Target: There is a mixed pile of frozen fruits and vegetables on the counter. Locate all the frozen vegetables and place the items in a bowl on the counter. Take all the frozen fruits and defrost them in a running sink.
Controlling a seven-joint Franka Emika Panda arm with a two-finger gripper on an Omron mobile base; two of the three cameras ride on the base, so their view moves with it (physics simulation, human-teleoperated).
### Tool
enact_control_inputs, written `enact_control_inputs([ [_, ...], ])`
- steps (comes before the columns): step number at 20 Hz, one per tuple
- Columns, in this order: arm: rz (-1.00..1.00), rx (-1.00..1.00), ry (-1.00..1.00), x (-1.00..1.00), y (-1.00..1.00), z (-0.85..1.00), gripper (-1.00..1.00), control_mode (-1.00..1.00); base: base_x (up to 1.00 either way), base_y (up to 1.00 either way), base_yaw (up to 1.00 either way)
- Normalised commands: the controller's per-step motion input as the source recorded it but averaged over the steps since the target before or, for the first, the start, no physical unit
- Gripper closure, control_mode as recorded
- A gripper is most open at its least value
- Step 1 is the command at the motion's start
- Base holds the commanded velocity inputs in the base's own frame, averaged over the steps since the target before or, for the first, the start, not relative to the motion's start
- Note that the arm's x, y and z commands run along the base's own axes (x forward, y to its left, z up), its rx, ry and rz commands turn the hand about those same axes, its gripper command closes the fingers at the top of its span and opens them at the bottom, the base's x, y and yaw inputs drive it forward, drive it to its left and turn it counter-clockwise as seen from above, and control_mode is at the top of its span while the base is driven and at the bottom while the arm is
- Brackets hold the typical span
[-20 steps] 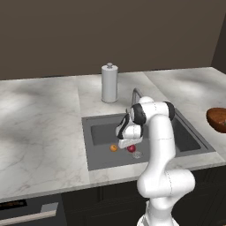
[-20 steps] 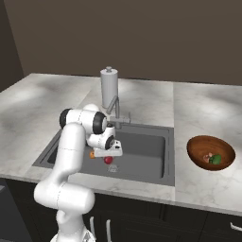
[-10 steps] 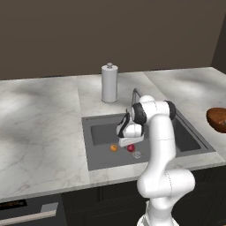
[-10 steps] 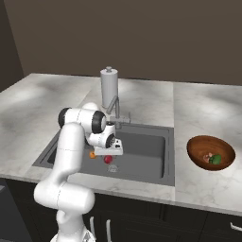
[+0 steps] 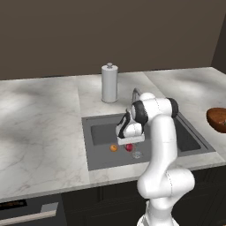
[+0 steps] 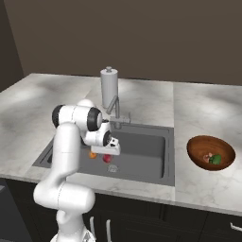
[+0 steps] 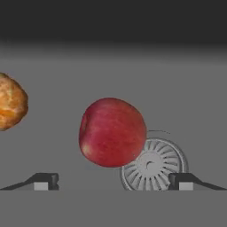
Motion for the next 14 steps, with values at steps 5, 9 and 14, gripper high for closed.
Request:
enact_control_inputs([
  [5,-0.23,0.00,-0.02,-0.23,0.07,0.57,-1.00,-1.00,0.00,0.00,0.00],
  [9,-0.09,-0.03,0.00,-0.17,0.27,0.66,-1.00,-1.00,0.00,0.00,0.00],
  [14,-0.02,-0.03,0.05,-0.15,0.26,0.76,-1.00,-1.00,0.00,0.00,0.00],
])
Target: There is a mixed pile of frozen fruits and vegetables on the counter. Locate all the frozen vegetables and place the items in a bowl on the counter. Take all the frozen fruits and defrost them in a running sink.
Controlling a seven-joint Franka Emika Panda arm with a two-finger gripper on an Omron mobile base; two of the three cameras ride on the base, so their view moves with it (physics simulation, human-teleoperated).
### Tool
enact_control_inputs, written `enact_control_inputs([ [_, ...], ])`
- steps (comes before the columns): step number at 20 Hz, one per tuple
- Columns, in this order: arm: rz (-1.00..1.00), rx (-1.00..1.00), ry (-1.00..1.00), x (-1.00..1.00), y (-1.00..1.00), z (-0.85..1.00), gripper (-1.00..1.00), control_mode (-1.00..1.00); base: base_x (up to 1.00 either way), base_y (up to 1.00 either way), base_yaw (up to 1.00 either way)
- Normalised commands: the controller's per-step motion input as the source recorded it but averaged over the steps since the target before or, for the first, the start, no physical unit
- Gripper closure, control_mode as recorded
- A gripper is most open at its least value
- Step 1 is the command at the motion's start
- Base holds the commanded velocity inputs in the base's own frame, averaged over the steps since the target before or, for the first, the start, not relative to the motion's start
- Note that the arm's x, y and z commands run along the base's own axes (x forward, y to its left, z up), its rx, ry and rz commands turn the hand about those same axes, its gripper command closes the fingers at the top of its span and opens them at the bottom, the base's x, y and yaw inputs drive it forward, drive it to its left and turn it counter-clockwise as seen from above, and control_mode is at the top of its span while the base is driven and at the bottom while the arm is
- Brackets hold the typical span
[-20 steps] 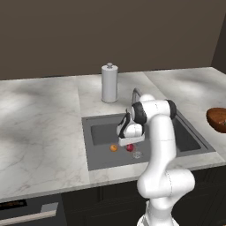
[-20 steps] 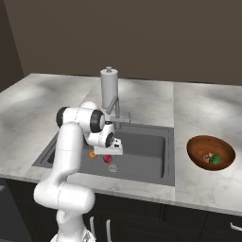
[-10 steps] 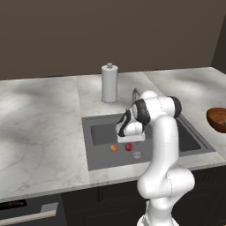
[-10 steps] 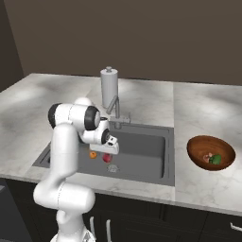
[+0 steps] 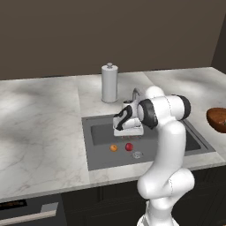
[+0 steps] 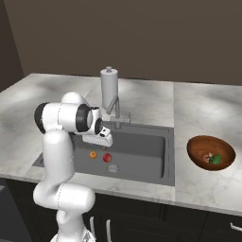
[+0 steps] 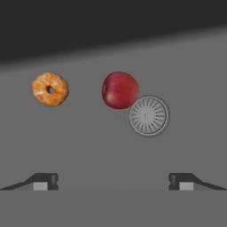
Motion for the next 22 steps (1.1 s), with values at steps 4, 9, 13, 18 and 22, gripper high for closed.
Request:
enact_control_inputs([
  [4,0.00,0.00,0.08,-0.24,0.06,0.84,-1.00,-1.00,0.00,0.00,0.00],
  [9,0.00,0.00,0.06,-0.36,0.00,0.79,-1.00,-1.00,0.00,0.00,0.00],
  [13,0.00,0.00,0.01,-0.52,0.01,0.78,-1.00,-1.00,0.00,0.00,0.00],
  [18,0.00,0.00,-0.07,-0.67,0.01,0.69,-1.00,-1.00,0.00,0.00,0.00],
  [22,0.00,0.00,-0.29,-0.93,0.00,0.43,-1.00,-1.00,0.00,0.00,0.00],
])
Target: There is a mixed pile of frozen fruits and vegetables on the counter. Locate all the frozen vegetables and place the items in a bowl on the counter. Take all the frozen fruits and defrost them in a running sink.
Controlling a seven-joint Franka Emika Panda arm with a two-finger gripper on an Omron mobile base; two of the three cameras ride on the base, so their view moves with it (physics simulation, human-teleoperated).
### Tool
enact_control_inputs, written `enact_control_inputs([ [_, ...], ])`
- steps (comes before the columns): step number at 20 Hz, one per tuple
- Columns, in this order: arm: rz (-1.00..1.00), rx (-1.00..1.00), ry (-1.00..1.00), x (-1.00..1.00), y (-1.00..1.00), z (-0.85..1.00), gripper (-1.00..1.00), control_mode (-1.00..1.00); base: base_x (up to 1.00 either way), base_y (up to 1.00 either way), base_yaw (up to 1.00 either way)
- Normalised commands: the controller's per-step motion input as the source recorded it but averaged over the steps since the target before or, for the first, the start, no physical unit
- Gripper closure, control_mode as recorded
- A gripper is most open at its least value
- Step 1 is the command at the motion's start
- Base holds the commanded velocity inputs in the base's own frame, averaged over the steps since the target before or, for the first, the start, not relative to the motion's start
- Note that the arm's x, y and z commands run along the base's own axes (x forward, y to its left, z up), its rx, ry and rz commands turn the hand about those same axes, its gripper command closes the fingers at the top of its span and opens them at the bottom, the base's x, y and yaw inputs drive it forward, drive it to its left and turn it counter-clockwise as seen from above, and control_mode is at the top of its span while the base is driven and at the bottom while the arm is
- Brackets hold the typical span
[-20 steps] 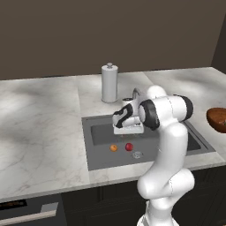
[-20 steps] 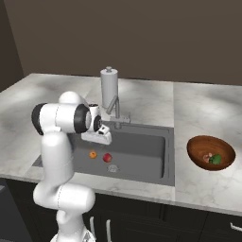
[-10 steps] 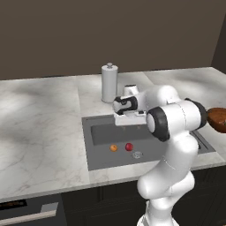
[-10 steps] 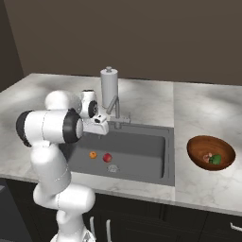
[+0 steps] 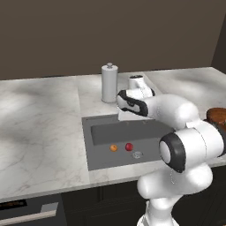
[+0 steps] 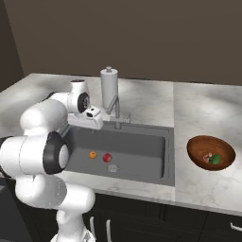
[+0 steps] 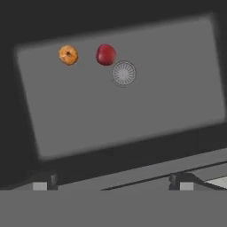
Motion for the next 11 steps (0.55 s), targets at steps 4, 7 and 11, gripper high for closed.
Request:
enact_control_inputs([
  [4,0.01,0.00,-0.35,-0.93,0.00,0.33,-1.00,-1.00,0.00,0.00,0.00],
  [7,0.01,0.01,-0.37,-0.95,0.00,0.26,-1.00,-1.00,0.00,0.00,0.00],
  [11,0.01,0.01,-0.37,-0.93,0.00,0.27,-1.00,-1.00,0.00,0.00,0.00],
])
